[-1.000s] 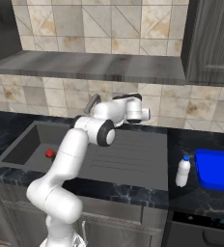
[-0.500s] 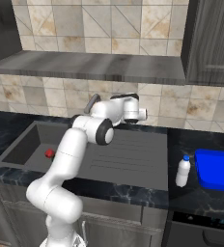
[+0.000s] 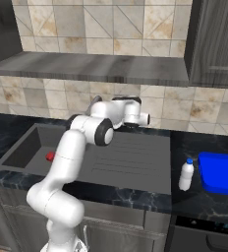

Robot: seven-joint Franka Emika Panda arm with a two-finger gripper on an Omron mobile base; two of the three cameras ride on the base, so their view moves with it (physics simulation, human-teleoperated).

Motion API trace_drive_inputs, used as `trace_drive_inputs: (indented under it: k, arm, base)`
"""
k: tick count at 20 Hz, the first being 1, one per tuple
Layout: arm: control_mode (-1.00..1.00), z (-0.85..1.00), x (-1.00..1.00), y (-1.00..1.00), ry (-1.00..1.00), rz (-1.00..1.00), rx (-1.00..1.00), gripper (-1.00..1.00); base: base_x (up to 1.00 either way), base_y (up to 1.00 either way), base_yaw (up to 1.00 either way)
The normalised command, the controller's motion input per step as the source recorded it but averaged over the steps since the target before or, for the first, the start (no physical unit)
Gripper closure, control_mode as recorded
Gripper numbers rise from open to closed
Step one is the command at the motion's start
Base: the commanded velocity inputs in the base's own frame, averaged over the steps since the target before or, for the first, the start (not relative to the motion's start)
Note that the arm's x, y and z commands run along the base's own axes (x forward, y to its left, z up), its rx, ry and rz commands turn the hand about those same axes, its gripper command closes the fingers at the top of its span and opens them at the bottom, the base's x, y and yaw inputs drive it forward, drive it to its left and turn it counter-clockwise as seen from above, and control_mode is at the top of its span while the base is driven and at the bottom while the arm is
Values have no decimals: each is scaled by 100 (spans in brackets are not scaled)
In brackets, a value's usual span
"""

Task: Pick up all produce items and place them in the sink. Turn on the sink faucet to wash them. Then turn the sink off and put them in the tray.

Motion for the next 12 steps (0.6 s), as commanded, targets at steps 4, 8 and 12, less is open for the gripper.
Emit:
trace_drive_inputs:
  k: [4,8,12]
  arm:
    - [-100,0,-7,0,0,-18,0,-100]
    - [-100,0,-4,0,0,-18,0,-100]
    - [-100,-2,-5,3,-1,-17,0,-100]
  base:
    - [0,0,0]
    - [0,0,0]
    - [0,0,0]
